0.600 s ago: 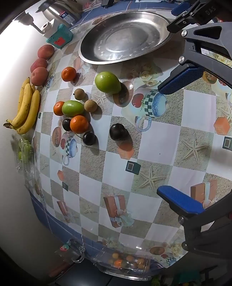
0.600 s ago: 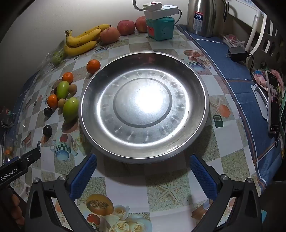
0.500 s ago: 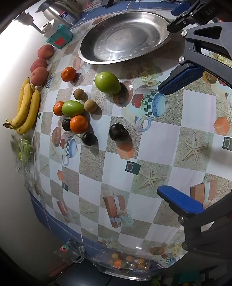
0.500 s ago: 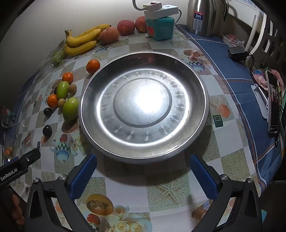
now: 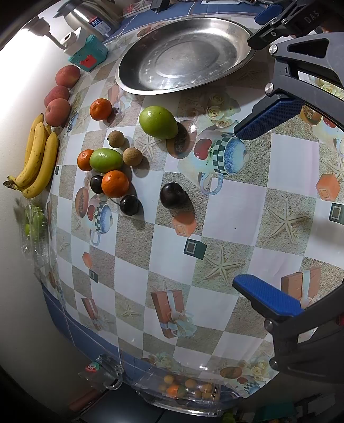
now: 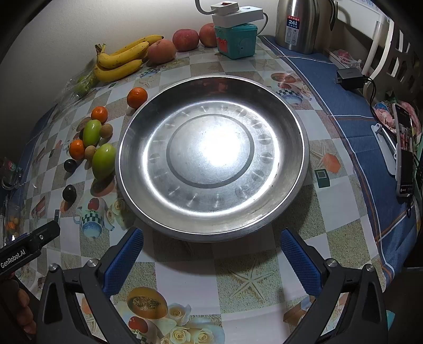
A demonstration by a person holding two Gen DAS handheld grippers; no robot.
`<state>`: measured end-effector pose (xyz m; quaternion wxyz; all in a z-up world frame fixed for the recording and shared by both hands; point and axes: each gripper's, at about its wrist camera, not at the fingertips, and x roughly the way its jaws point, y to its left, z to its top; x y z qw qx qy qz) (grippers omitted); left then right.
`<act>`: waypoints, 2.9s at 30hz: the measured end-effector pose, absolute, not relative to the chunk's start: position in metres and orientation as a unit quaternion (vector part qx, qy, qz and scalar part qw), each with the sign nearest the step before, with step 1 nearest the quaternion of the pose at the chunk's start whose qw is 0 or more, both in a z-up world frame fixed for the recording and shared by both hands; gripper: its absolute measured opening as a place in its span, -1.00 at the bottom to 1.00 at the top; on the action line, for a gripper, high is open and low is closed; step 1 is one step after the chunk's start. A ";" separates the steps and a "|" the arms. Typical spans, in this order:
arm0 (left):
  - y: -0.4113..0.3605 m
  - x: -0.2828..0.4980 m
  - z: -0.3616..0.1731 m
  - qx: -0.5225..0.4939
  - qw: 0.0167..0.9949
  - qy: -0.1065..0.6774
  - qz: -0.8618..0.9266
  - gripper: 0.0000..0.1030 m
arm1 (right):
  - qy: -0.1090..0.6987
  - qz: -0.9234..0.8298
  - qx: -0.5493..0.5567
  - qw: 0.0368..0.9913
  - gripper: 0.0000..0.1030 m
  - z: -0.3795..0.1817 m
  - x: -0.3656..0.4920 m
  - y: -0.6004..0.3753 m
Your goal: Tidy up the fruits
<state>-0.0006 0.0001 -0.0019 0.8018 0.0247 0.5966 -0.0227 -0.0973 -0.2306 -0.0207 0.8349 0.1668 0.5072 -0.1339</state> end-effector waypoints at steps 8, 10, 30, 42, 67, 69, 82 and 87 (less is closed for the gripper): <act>0.000 -0.001 -0.002 0.025 0.802 0.596 -0.023 1.00 | 0.508 -0.134 0.167 0.835 1.00 -0.021 -0.097 -0.231; 0.000 -0.001 -0.002 0.025 0.803 0.595 -0.023 1.00 | 0.508 -0.134 0.167 0.835 1.00 -0.021 -0.097 -0.231; 0.000 0.000 -0.002 0.025 0.803 0.595 -0.023 1.00 | 0.511 -0.133 0.166 0.833 1.00 -0.024 -0.098 -0.230; 0.019 0.005 0.014 -0.010 0.843 0.538 0.022 1.00 | 0.477 -0.094 0.166 0.858 1.00 0.001 -0.086 -0.218; 0.034 0.100 0.033 -0.118 0.836 0.534 0.035 1.00 | 0.484 -0.049 0.163 0.858 1.00 0.037 0.031 -0.182; 0.037 0.104 0.034 -0.134 0.835 0.533 0.022 1.00 | 0.484 -0.045 0.161 0.859 1.00 0.036 0.038 -0.180; 0.047 0.110 0.036 -0.139 0.833 0.536 0.011 1.00 | 0.482 0.012 0.157 0.862 0.99 0.026 0.061 -0.157; 0.059 0.106 0.031 -0.155 0.827 0.539 0.034 1.00 | 0.508 0.027 0.139 0.850 0.65 0.011 0.063 -0.144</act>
